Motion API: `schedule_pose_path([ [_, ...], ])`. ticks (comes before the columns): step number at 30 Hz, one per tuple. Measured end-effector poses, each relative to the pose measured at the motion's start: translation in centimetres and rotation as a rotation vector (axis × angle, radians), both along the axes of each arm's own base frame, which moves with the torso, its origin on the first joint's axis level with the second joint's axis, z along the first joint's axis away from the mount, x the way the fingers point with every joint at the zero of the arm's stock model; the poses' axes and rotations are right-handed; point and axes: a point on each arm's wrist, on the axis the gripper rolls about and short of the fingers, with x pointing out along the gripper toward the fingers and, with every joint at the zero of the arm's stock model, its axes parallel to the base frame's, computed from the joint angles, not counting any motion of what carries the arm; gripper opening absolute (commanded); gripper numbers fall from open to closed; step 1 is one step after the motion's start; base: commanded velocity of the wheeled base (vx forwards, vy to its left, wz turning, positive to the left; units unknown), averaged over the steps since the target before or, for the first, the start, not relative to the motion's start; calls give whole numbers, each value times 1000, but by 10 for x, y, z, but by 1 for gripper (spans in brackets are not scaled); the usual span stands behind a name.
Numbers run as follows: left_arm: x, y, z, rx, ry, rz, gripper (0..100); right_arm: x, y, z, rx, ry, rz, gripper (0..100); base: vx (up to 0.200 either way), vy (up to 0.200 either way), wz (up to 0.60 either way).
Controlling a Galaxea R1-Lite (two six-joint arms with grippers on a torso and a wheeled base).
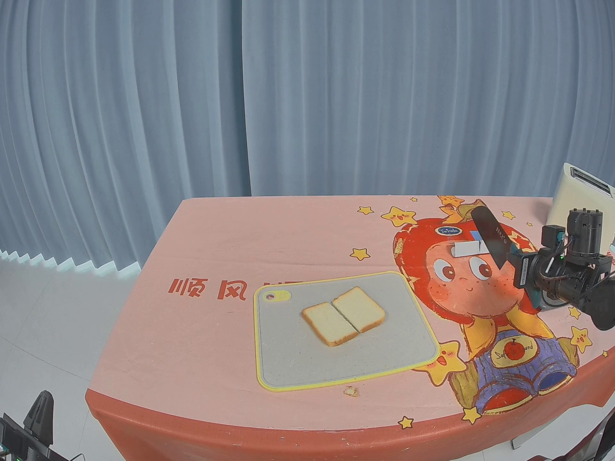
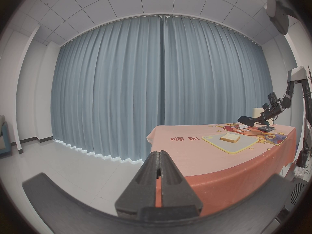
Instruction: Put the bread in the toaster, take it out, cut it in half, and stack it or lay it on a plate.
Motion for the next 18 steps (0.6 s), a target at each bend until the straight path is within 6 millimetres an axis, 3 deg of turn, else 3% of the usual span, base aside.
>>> schedule_pose_path([
  [18, 0, 0, 0, 0, 0, 0, 0, 1, 1, -1, -7, 4, 8, 0, 0, 0, 0],
])
